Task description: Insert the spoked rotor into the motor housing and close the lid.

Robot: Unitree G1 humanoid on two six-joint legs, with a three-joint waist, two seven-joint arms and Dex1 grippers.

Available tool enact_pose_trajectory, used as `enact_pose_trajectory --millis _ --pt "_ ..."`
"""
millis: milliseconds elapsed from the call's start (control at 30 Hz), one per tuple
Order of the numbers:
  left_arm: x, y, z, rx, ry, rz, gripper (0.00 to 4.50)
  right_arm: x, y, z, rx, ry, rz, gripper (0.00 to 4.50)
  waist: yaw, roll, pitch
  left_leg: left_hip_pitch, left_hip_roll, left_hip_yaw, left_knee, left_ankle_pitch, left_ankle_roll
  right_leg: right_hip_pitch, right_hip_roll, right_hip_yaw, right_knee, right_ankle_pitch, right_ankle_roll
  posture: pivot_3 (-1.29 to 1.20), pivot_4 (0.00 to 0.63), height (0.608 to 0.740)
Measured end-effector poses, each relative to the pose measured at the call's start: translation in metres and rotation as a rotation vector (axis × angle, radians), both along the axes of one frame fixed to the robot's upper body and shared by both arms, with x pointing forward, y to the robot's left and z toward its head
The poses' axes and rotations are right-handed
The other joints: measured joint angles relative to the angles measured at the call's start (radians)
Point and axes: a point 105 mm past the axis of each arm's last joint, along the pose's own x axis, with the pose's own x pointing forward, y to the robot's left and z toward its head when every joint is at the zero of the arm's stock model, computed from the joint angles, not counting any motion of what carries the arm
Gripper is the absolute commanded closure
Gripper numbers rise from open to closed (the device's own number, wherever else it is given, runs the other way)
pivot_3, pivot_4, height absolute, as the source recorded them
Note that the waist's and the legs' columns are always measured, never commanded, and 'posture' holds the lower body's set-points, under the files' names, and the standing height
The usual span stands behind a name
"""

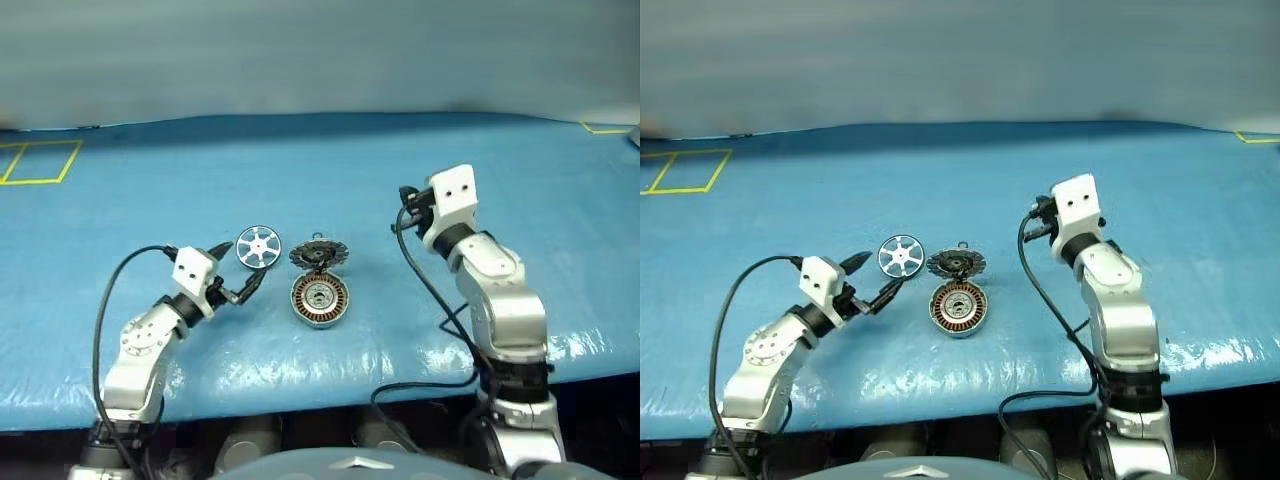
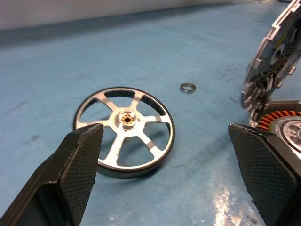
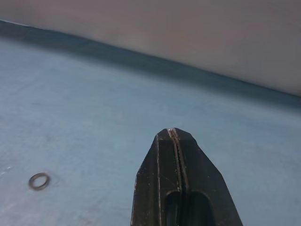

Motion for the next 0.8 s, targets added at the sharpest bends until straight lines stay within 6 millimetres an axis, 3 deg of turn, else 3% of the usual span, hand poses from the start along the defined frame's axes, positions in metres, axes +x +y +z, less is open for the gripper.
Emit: enact_pose_trajectory --millis 200,333,600,800 --pt "0.031 0.006 0.036 0.057 -0.08 -0.097 0.0 -0.074 0.026 -0.044 0.012 0.186 0.212 4.49 -0.001 0.0 0.0 0.001 0.0 0.001 0.001 0.001 0.0 0.002 0.0 -0.001 0.0 -0.003 0.006 0.0 0.15 0.74" --pt "0.047 0.001 0.037 0.125 -0.021 -0.236 0.0 -0.1 0.03 -0.061 0.032 0.219 0.253 4.49 -0.002 -0.001 0.001 0.003 0.0 0.0 0.001 0.002 -0.001 0.004 0.001 -0.002 0.0 -0.003 0.007 0.0 0.15 0.74" --pt "0.083 -0.03 0.032 0.242 0.114 -0.482 0.0 -0.125 0.023 -0.103 0.037 0.241 0.139 4.49 -0.003 -0.006 0.004 0.003 0.0 0.001 0.002 0.002 0.0 0.004 0.001 -0.001 -0.001 -0.002 0.009 0.0 0.15 0.74" --pt "0.097 -0.057 0.026 0.303 0.158 -0.571 0.0 -0.137 0.032 -0.106 0.088 0.193 0.102 4.49 -0.008 -0.011 0.007 0.002 -0.001 0.0 0.001 0.002 0.0 0.004 0.001 -0.001 -0.001 -0.002 0.009 0.0 0.15 0.74"
